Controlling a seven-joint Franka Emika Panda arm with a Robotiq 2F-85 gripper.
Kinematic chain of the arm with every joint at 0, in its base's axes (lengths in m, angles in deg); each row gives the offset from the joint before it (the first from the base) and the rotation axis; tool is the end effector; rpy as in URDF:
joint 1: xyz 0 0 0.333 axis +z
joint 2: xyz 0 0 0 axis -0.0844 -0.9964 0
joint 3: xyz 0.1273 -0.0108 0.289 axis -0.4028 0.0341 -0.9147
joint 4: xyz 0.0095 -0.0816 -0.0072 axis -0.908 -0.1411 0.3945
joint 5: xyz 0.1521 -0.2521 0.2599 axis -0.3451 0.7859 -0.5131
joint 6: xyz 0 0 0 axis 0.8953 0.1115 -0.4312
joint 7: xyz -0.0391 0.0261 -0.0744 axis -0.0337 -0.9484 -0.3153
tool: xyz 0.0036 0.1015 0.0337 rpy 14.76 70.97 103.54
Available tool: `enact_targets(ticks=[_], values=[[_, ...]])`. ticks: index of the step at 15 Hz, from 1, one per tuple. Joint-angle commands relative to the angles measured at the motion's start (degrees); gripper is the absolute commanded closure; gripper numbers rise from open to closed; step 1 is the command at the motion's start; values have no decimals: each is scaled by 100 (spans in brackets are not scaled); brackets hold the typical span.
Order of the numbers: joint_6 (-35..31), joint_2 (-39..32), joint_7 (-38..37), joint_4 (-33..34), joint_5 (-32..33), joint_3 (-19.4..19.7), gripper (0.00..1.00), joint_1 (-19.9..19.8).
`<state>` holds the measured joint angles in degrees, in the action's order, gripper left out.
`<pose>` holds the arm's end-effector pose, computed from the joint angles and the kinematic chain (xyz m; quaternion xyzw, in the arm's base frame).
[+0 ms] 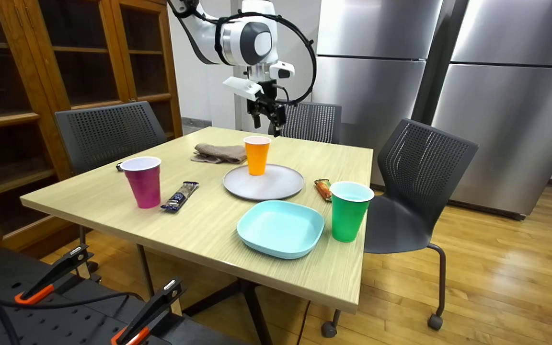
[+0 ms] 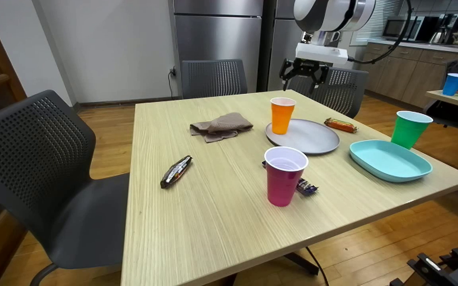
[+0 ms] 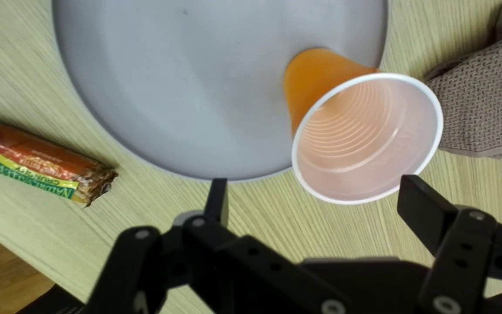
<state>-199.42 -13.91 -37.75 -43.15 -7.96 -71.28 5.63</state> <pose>0.7086 -0.0567 0.2573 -0.9731 0.2004 -0.1137 0.0091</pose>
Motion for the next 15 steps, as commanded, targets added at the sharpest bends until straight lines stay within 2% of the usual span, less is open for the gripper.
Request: enact_targets(ticks=[1, 2, 3, 15], values=[[-22, 437, -202, -446, 287, 194, 0, 139], [21, 473, -192, -466, 322, 200, 0, 135], [11, 185, -24, -157, 184, 63, 0, -12], [11, 279, -27, -277, 227, 85, 0, 10]])
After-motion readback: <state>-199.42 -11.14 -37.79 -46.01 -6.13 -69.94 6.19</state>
